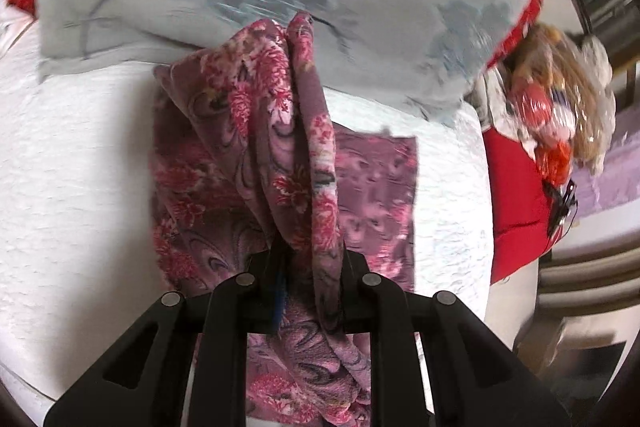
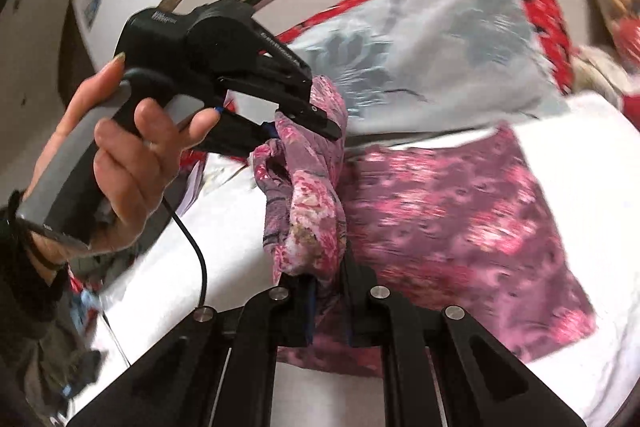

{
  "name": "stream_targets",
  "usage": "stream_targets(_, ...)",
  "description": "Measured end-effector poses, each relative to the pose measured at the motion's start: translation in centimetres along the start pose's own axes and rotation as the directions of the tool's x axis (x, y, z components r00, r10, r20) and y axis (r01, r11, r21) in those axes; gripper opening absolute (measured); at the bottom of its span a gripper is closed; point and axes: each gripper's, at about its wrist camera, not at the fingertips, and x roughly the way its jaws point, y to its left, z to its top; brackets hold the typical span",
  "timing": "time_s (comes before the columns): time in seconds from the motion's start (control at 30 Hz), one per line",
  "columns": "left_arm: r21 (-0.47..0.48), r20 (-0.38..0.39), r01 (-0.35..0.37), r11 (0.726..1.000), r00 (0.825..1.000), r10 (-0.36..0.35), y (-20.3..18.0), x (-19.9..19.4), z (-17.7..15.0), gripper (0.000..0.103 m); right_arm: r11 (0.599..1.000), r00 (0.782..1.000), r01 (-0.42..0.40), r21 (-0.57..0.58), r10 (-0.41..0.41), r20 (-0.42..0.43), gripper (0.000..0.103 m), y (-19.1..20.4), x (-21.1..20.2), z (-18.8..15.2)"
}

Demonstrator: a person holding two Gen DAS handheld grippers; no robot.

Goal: Fold small clothes

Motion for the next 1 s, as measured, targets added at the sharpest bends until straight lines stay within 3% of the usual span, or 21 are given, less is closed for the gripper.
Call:
stream_targets(0.23, 0.075, -0.056, -0.027, 0.997, 0.998, 0.031, -5.7, 5.2, -0.8, 0.018, 0.987, 0.999, 0.036, 0.158, -0.040, 0.019, 0.009, -5.9, -2.7, -0.6)
stream_targets(0.3, 0.072, -0.069, -0.024, 0.997, 0.997, 0.029, -6.2, 6.6, -1.3, 0.026, 0.975, 0.999, 0.047, 0.217, -0.048, 0.000, 0.009, -7.7, -2.9, -1.3)
stream_targets(0.4, 0.018, -0.088, 0.067, 0.998, 0.994, -0.065, -5.4, 7.1, -1.8, 0.031, 0.939, 0.996, 0.063, 0.339, -0.036, -0.084, 0.009, -10.8, -1.8, -2.7)
stream_targets(0.47, -0.011, -0.065, 0.114, 0.993, 0.991, -0.114, -3.9, 5.8, -1.8, 0.032, 0.903, 0.991, 0.084, 0.422, -0.031, -0.131, 0.014, -13.0, -1.4, -3.8)
stream_targets(0.53, -0.014, 0.000, 0.139, 0.990, 0.990, -0.139, -1.5, 3.4, -1.8, 0.044, 0.888, 0.989, 0.070, 0.454, -0.004, -0.145, 0.019, -14.1, -1.7, -3.9)
stream_targets(0.57, -0.018, 0.037, 0.132, 0.991, 0.991, -0.131, -0.2, 2.3, -1.9, 0.058, 0.895, 0.990, 0.065, 0.442, -0.002, -0.141, 0.021, -14.1, -2.3, -3.5)
stream_targets(0.6, -0.028, 0.078, 0.110, 0.994, 0.991, -0.108, 1.2, 1.3, -2.0, 0.066, 0.903, 0.991, 0.064, 0.425, -0.007, -0.134, 0.024, -13.9, -2.8, -3.1)
stream_targets(0.67, -0.049, 0.162, 0.031, 0.998, 0.986, -0.023, 4.8, -0.3, -2.6, 0.067, 0.925, 0.997, 0.063, 0.375, -0.040, -0.069, 0.029, -13.5, -4.6, -1.4)
stream_targets(0.7, -0.057, 0.187, -0.014, 0.998, 0.982, 0.024, 6.1, -0.5, -2.9, 0.067, 0.930, 0.998, 0.063, 0.362, -0.054, -0.035, 0.038, -13.5, -5.1, -0.5)
stream_targets(0.73, -0.075, 0.198, -0.074, 0.994, 0.976, 0.087, 7.5, -0.6, -3.1, 0.067, 0.933, 0.998, 0.061, 0.355, -0.061, -0.010, 0.046, -13.6, -5.3, 0.4)
stream_targets(0.77, -0.097, 0.192, -0.120, 0.988, 0.972, 0.137, 9.1, -0.4, -3.3, 0.067, 0.936, 0.998, 0.058, 0.348, -0.064, 0.008, 0.047, -13.7, -5.1, 1.7)
stream_targets(0.83, -0.129, 0.166, -0.099, 0.987, 0.979, 0.120, 11.4, 0.3, -4.0, 0.067, 0.944, 0.999, 0.050, 0.327, -0.053, 0.000, 0.047, -13.7, -3.1, 4.0)
stream_targets(0.9, -0.158, 0.158, -0.031, 0.987, 0.986, 0.056, 12.9, 1.2, -4.9, 0.067, 0.951, 0.999, 0.017, 0.310, -0.003, -0.045, 0.047, -13.5, 0.6, 6.4)
stream_targets(1.0, -0.151, 0.167, 0.029, 0.988, 0.986, -0.003, 13.2, 2.2, -6.2, 0.067, 0.941, 0.990, 0.035, 0.338, 0.014, -0.140, 0.048, -13.5, 6.4, 8.2)
